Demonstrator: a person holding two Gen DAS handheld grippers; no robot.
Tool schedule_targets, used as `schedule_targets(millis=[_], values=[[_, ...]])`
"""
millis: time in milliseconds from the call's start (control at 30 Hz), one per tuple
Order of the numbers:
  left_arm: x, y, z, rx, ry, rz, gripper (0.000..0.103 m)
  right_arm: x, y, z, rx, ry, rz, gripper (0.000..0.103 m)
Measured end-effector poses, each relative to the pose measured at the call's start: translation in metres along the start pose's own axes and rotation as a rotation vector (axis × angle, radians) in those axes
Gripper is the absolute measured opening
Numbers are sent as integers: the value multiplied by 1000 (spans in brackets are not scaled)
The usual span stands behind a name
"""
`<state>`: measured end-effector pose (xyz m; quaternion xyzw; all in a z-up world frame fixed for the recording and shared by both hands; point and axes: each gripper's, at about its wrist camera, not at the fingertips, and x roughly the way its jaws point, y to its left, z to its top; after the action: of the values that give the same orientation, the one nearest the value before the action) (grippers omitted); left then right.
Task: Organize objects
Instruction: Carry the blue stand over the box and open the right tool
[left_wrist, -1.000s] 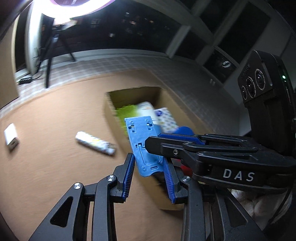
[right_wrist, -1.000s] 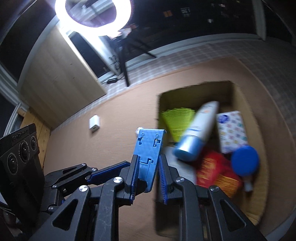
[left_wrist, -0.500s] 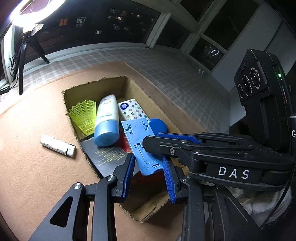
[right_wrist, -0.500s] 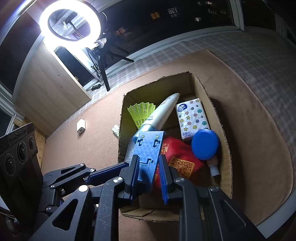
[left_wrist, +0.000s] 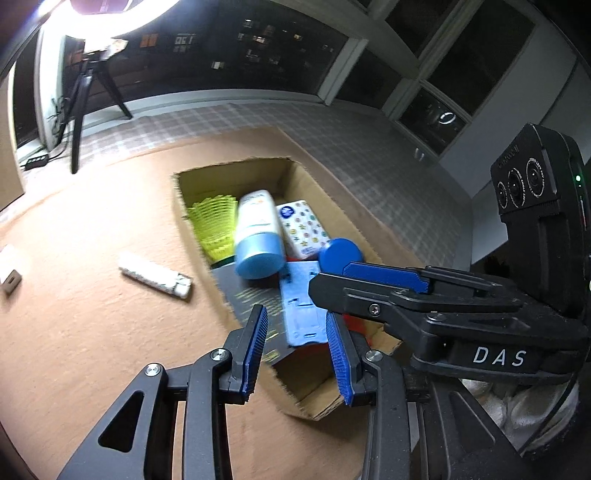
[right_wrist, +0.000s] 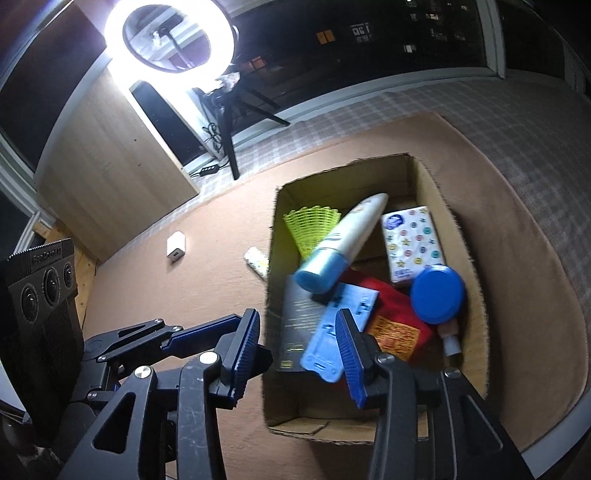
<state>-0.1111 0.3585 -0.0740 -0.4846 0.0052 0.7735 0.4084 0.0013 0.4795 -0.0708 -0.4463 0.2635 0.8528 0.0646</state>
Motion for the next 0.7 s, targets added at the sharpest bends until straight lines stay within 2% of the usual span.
schedule_targets(millis=[300, 700], values=[[-40, 51, -15, -83, -37, 68, 36, 18, 36, 4, -63, 33, 29, 41], [-88, 122, -49, -197, -66, 154, 36, 64, 97, 13, -180, 122, 58, 41]])
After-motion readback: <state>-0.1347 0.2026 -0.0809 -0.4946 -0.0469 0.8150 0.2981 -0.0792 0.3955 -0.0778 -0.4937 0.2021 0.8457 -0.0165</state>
